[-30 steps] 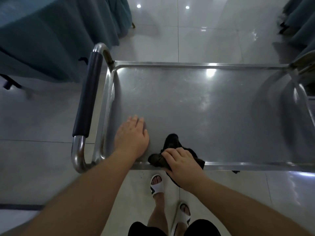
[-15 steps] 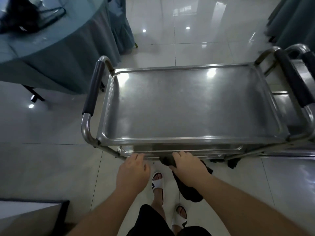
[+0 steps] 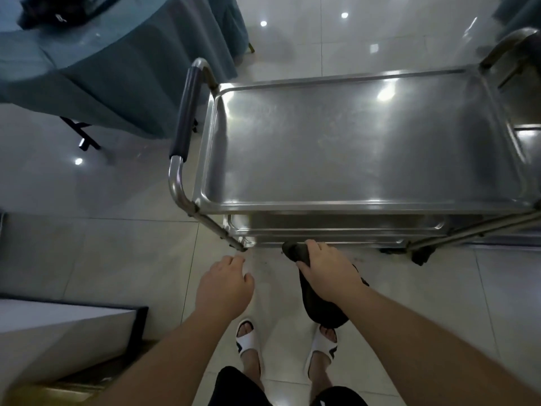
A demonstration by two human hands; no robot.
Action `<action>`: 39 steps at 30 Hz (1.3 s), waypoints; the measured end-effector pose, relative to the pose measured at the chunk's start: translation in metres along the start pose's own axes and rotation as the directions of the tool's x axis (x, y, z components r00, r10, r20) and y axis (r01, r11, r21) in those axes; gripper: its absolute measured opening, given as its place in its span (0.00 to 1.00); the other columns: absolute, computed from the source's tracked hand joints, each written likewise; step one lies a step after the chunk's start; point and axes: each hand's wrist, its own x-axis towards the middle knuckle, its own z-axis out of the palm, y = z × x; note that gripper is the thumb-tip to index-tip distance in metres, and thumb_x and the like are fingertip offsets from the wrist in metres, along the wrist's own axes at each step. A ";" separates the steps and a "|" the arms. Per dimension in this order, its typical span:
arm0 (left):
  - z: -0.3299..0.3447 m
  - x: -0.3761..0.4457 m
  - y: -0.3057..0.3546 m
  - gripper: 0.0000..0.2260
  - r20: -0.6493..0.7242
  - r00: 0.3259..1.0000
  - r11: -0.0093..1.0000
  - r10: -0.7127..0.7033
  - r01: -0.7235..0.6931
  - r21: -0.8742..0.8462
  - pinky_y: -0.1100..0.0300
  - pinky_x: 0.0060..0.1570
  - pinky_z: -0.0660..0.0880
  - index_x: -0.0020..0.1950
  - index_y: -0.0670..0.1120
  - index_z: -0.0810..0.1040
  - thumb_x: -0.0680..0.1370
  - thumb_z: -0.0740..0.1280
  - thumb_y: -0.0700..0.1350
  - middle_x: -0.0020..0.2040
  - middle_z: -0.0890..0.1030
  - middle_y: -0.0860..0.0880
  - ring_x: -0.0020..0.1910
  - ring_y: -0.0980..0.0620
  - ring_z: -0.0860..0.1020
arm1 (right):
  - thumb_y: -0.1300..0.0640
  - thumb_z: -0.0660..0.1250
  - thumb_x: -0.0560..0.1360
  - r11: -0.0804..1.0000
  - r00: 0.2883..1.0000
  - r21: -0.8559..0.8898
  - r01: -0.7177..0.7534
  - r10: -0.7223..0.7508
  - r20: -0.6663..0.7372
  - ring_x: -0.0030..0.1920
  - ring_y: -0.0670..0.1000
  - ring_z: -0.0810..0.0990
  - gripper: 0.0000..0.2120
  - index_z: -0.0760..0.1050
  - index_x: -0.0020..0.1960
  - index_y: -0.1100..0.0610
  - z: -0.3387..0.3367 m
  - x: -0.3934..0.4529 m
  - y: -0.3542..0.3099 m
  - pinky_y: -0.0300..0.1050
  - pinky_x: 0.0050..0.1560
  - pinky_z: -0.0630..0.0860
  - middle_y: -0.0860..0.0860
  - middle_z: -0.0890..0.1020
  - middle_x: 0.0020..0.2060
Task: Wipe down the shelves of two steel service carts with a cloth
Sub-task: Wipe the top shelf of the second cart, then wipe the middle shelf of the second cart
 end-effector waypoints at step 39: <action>0.177 0.293 -0.165 0.03 -0.376 0.901 0.540 -0.217 -0.211 -0.815 0.65 0.44 0.75 0.51 0.57 0.82 0.80 0.71 0.54 0.45 0.84 0.59 0.46 0.64 0.81 | 0.43 0.62 0.84 0.965 0.846 -0.062 0.253 -0.252 -0.470 0.61 0.64 0.78 0.24 0.71 0.72 0.59 0.206 0.342 -0.085 0.56 0.60 0.74 0.61 0.81 0.62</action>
